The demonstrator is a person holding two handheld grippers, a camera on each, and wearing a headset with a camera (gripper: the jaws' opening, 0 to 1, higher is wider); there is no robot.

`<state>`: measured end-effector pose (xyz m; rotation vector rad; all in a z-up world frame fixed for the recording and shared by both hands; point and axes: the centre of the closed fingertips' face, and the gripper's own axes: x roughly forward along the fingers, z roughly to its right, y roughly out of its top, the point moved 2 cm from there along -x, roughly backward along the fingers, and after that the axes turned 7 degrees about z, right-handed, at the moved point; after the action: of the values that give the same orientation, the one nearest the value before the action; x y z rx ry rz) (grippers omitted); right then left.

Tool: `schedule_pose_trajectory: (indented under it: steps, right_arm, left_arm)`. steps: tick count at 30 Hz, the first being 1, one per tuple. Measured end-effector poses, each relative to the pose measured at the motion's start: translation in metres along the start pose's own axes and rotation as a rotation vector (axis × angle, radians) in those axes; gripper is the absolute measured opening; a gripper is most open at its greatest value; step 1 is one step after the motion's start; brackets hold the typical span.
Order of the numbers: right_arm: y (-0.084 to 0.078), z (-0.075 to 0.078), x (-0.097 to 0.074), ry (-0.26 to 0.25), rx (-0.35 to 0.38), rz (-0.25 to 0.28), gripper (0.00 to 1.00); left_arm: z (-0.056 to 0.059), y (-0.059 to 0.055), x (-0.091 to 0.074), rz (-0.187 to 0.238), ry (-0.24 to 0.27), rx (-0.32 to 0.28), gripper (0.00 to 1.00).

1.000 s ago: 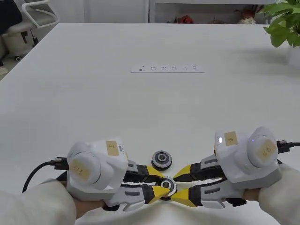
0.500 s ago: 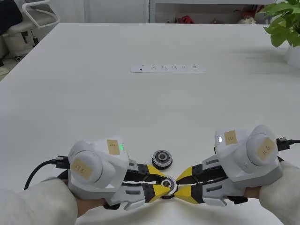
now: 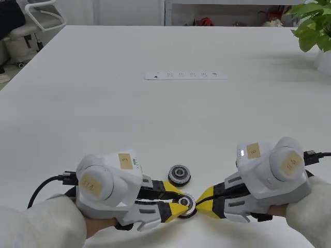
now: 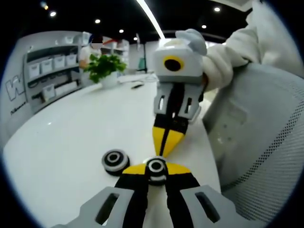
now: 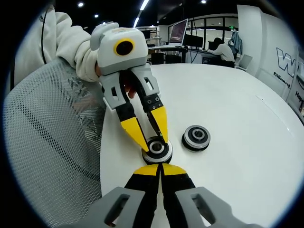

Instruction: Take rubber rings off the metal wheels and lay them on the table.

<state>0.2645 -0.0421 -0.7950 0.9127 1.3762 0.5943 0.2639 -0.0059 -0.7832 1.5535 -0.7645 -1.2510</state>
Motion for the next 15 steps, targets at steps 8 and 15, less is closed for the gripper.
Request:
schedule_pose_trajectory:
  steps: [8, 15]
  right_arm:
    - [-0.0007, 0.0027, -0.0005, -0.014, 0.041, 0.009, 0.08]
    - [0.0002, -0.0011, 0.0030, 0.003, 0.059, 0.032, 0.15]
  left_arm:
    - [0.0004, 0.0003, -0.0007, 0.004, 0.000, -0.001, 0.14]
    - [0.0009, 0.0004, -0.0013, 0.004, 0.000, 0.001, 0.14]
